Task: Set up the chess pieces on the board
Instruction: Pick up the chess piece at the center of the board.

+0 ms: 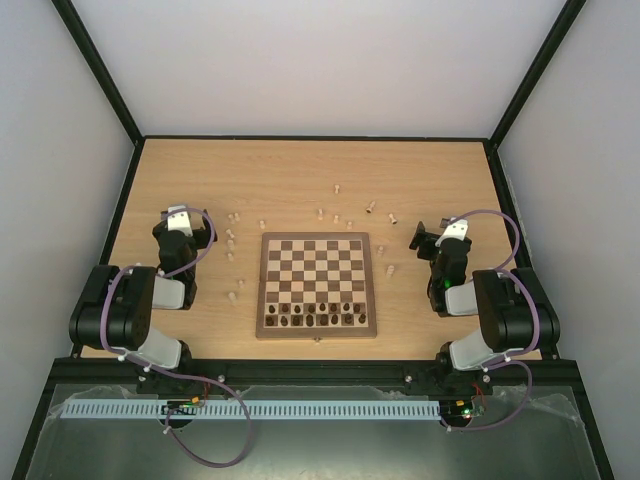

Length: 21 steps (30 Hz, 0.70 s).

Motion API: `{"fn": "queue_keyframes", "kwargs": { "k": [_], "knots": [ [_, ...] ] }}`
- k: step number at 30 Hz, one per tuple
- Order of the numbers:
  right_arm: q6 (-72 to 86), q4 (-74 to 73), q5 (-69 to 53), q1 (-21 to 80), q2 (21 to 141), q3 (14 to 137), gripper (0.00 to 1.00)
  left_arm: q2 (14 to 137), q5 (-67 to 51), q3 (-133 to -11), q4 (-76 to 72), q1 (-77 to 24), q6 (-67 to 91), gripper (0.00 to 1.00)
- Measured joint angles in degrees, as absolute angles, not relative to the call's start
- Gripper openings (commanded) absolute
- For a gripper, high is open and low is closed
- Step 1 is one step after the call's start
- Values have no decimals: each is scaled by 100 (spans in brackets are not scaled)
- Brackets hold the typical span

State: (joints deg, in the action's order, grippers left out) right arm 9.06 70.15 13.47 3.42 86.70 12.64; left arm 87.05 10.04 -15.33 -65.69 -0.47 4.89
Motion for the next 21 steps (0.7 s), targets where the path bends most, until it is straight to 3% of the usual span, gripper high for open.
{"fn": "queue_keyframes", "kwargs": {
  "k": [11, 21],
  "knots": [
    [827, 6729, 1081, 338, 8595, 1341, 99, 8604, 1068, -1621, -6230, -211, 360, 99],
    [1415, 3929, 742, 388, 6169, 2462, 99, 6464, 1118, -2558, -4182, -904, 346, 100]
  ]
}}
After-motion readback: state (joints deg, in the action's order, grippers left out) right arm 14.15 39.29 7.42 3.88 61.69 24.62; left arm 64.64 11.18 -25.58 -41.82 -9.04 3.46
